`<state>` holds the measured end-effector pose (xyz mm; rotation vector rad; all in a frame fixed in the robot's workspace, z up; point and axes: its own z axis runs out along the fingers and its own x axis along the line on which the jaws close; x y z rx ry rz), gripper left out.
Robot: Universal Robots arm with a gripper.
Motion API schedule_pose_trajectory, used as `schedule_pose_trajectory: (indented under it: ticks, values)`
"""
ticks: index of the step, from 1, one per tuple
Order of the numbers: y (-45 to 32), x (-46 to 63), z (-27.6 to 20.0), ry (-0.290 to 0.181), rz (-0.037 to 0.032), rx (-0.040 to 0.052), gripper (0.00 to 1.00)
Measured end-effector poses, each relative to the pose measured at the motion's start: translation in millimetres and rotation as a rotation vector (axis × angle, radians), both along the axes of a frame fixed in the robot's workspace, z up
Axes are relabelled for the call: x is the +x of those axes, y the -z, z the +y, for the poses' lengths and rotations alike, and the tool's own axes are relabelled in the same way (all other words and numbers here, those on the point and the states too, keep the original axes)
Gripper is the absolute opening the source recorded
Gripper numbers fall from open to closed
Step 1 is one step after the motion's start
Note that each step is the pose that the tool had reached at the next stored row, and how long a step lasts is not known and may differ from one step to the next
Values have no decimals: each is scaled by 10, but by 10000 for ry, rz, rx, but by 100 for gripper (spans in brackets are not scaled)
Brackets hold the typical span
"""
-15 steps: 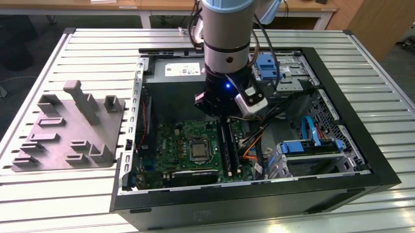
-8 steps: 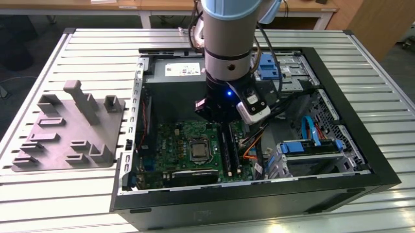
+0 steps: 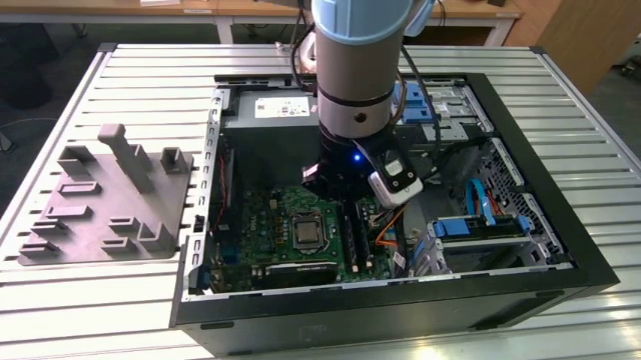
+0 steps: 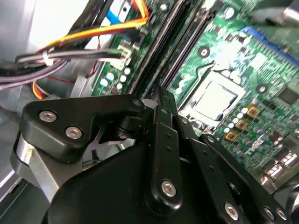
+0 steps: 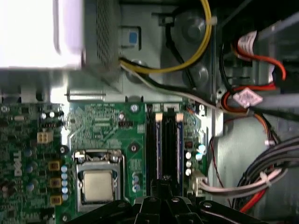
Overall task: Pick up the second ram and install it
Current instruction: 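Press down the second ram until it locks into place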
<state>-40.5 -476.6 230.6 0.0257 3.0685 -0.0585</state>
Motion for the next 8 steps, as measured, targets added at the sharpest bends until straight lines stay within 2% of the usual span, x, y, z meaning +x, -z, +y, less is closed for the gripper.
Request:
schedule_pose_trajectory:
  ticks: [6,8]
  values:
    - [0,0,-141,-1,0,-1,10]
    - [-1,0,-163,-1,1,-3,10]
